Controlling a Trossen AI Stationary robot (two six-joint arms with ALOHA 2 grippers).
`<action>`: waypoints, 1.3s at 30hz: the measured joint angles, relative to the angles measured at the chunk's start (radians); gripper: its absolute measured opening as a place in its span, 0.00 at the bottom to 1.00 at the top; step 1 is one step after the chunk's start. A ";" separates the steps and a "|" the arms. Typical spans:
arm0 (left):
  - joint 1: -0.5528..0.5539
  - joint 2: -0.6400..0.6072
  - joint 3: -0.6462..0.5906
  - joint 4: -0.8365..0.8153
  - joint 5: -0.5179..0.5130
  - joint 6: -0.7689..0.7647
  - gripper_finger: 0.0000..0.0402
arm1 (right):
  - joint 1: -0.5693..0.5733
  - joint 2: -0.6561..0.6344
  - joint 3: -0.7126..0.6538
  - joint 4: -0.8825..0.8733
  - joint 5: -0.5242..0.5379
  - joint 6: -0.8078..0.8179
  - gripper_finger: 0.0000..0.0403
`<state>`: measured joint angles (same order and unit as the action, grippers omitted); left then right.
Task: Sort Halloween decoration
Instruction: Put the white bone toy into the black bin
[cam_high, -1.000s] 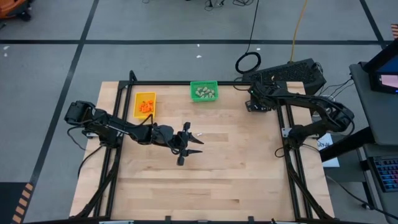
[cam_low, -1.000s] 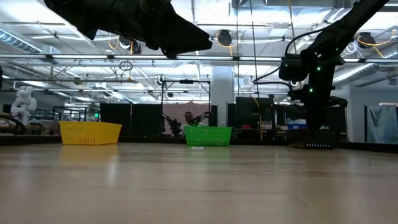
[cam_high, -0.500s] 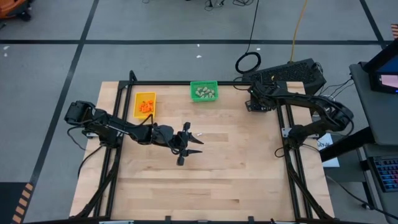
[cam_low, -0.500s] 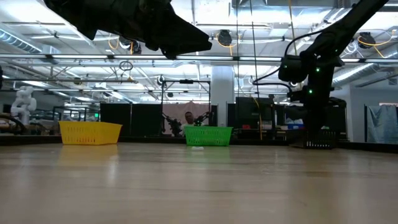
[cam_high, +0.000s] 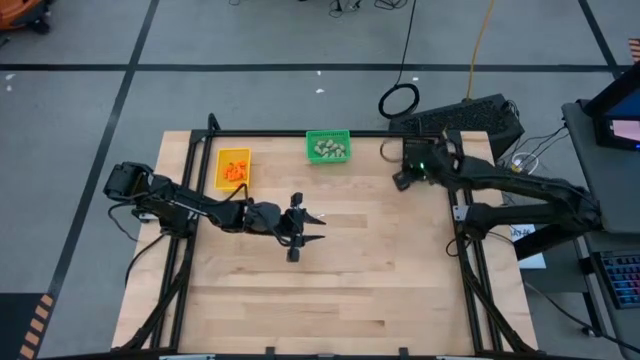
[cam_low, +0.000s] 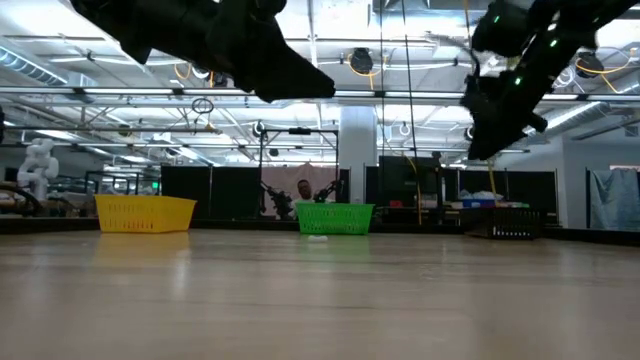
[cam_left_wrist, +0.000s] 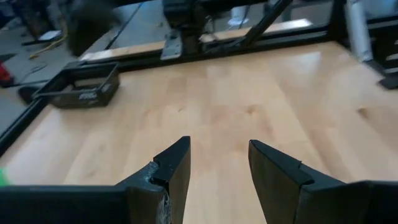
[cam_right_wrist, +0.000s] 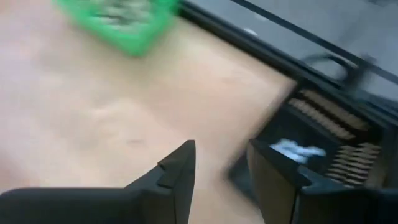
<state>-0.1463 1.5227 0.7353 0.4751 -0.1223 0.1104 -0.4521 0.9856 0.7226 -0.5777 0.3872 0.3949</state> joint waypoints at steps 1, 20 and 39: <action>0.000 0.000 0.000 -0.009 -0.017 0.000 0.40 | 0.047 -0.018 -0.003 0.004 0.000 0.010 0.33; -0.012 0.000 0.000 -0.099 -0.280 -0.081 0.40 | 0.739 0.040 -0.392 0.887 0.006 -0.045 0.32; 0.068 0.021 0.325 -0.786 -0.112 -0.271 0.40 | 0.808 0.435 -0.394 1.271 0.085 -0.136 0.32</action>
<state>-0.0783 1.5435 1.0606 -0.3106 -0.2339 -0.1604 0.3557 1.4205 0.3286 0.6931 0.4718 0.2587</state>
